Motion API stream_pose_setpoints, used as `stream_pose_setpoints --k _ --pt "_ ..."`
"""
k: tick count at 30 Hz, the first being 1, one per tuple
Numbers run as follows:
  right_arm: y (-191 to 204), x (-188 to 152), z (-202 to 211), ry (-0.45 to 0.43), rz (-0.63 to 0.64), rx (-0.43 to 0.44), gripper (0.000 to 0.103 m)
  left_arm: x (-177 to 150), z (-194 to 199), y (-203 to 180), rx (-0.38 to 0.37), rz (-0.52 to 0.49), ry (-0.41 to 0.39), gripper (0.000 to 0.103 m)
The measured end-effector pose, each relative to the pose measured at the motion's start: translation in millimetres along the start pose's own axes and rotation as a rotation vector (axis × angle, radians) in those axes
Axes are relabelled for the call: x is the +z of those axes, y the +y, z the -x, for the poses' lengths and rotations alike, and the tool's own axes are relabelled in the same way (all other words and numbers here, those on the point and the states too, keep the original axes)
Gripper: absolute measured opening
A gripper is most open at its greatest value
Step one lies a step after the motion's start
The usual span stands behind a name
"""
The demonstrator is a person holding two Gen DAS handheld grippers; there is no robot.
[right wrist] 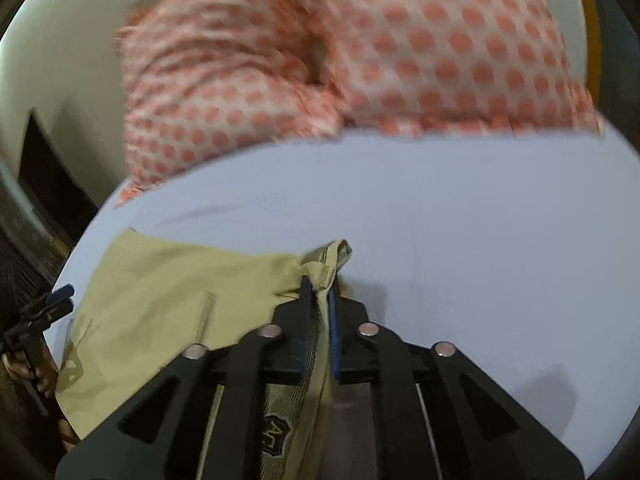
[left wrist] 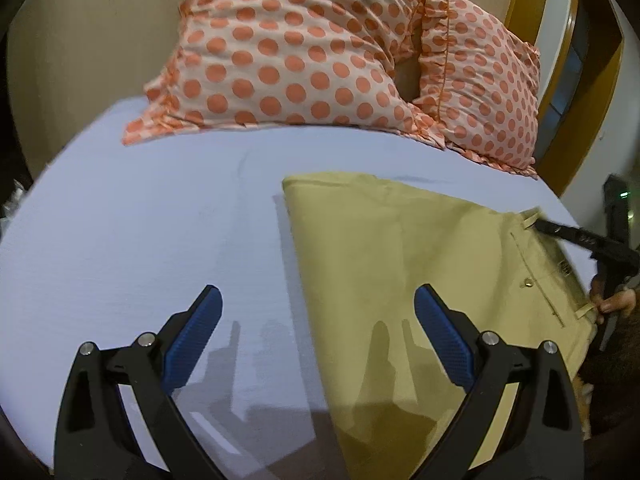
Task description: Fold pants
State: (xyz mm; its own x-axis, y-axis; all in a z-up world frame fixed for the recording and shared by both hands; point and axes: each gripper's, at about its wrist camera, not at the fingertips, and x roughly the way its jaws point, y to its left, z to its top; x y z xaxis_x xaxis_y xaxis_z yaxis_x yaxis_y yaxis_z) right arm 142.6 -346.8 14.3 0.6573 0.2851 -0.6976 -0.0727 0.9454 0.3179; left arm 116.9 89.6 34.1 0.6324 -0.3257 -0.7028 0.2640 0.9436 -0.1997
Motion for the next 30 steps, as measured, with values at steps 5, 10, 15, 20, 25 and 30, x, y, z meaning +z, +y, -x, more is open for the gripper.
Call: stream_pose_setpoints --k 5,10,15,20,25,30 --pt "-25.5 -9.3 -1.9 0.035 -0.107 0.032 0.061 6.9 -22.2 -0.2 -0.073 0.002 0.085 0.097" --pt "-30.5 -12.8 -13.0 0.096 -0.174 0.231 0.038 14.2 -46.8 -7.5 -0.144 0.012 0.14 0.097" --pt "-45.0 -23.0 -19.4 0.107 -0.28 0.392 0.021 18.7 -53.4 -18.3 -0.216 0.018 0.172 0.061" --pt "-52.0 -18.4 -19.1 0.104 -0.369 0.526 0.012 25.6 -56.1 -8.5 -0.22 0.079 0.207 0.013" --pt "-34.1 26.0 -8.8 0.04 -0.296 0.5 0.012 55.2 -50.7 -31.0 -0.139 -0.02 0.138 0.007" --pt "-32.9 76.2 -14.7 -0.074 -0.234 0.342 0.012 106.8 -77.0 -50.1 0.017 -0.085 0.002 0.014"
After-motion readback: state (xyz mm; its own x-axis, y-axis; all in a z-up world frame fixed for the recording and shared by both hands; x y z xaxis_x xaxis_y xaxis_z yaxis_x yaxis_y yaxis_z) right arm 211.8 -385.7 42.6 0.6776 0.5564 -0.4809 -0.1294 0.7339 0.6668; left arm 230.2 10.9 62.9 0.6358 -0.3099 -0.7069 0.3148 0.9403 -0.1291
